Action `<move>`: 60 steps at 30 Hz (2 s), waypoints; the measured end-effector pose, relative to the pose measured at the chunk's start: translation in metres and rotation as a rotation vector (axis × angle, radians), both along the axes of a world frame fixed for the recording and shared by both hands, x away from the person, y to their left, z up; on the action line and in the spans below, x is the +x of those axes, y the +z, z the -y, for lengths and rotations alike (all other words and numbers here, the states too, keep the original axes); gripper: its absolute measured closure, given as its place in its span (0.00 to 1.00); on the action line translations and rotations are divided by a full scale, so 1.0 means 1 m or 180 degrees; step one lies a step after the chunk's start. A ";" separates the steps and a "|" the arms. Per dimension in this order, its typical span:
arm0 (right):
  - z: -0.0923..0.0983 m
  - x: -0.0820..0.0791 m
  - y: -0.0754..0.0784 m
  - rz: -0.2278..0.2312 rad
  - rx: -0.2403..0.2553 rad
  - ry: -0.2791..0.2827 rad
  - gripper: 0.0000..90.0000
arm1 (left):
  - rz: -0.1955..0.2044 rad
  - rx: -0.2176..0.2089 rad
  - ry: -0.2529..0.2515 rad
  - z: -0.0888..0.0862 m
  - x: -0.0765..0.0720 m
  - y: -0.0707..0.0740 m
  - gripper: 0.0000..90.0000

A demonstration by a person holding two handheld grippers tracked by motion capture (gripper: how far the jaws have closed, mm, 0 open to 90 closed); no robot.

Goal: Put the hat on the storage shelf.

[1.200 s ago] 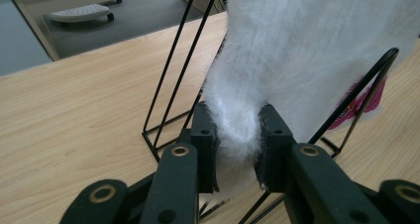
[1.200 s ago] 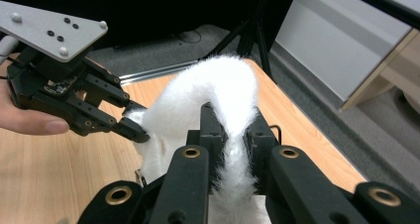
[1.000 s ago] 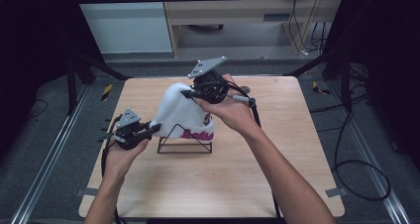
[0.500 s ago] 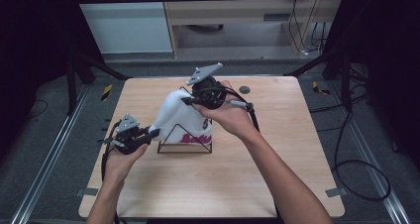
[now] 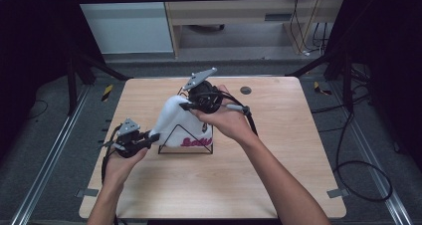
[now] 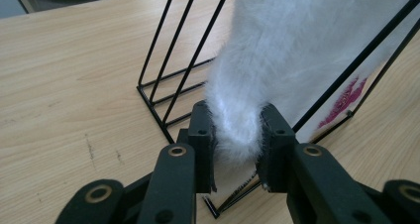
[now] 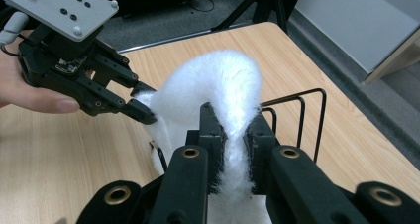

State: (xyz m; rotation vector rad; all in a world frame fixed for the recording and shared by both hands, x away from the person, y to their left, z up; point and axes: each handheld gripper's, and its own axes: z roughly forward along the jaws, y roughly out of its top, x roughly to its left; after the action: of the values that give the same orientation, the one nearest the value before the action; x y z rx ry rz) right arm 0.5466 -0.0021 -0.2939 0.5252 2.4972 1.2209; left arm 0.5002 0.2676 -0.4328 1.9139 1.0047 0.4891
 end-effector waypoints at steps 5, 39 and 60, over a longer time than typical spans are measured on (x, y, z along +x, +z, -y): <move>-0.003 0.000 -0.005 -0.0047 -0.0039 0.0001 0.91 | -0.0056 0.0002 -0.0003 -0.002 0.000 -0.007 0.78; 0.011 -0.013 0.007 -0.0060 0.0171 -0.0156 0.44 | -0.0203 0.0561 0.0571 -0.033 -0.007 -0.028 0.21; 0.160 -0.045 -0.075 -0.0137 0.0379 -0.1258 0.12 | -0.0456 0.0642 0.0606 -0.043 -0.006 -0.066 0.07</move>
State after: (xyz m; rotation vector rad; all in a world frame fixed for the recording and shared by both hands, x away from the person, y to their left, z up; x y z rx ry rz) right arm 0.5015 -0.1618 -0.3691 1.0275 2.2155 1.2097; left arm 0.4937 0.3102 -0.4984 2.0645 1.2801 0.5875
